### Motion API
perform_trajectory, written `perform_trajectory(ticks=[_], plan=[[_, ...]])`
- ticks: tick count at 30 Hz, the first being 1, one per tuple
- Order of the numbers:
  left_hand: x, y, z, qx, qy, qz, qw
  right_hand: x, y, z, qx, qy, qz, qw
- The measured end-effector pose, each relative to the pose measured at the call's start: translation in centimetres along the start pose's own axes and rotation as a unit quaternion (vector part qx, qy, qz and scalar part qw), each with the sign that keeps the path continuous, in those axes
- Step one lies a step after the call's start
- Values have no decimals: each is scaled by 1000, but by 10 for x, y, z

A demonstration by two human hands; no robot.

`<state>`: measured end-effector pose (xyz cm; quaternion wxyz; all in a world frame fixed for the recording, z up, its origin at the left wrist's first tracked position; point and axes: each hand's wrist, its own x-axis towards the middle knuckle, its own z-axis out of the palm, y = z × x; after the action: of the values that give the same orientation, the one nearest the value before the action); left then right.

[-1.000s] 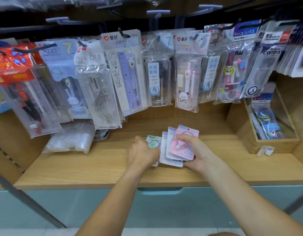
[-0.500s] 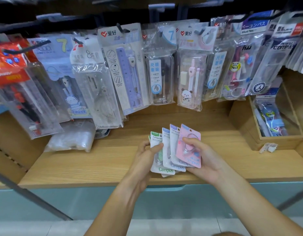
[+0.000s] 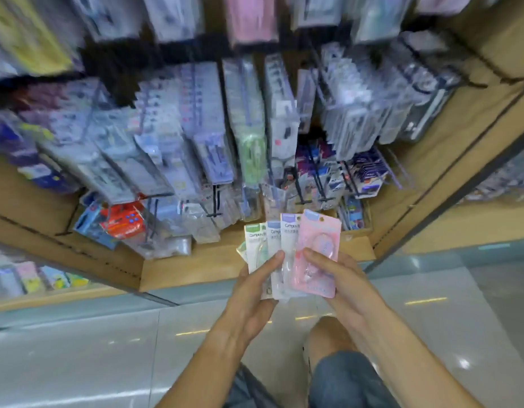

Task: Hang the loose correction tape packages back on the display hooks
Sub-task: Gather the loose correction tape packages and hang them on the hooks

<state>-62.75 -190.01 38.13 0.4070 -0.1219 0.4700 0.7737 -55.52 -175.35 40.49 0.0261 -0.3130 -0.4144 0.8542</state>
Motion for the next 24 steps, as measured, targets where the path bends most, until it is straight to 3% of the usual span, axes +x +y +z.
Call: perform_trajectory(ticks=[4,6,12,16,24], plan=[[-91,92,100,42,-30,-3,999,-95,-118,56,-7,3,-65,998],[-133,139,153,67,-81,16,994,-133,-176,83,-11,-1,-114,993],[-187,222,246,101,-115,169,974,-190,-285,129,-3,-10,-240,971],[-180,214,273,115,-124,170,971,-205,-300,112,2,33,-269,963],[-163,130,386,168,-216,66,960,-262,-340,-10,36,187,-289,938]])
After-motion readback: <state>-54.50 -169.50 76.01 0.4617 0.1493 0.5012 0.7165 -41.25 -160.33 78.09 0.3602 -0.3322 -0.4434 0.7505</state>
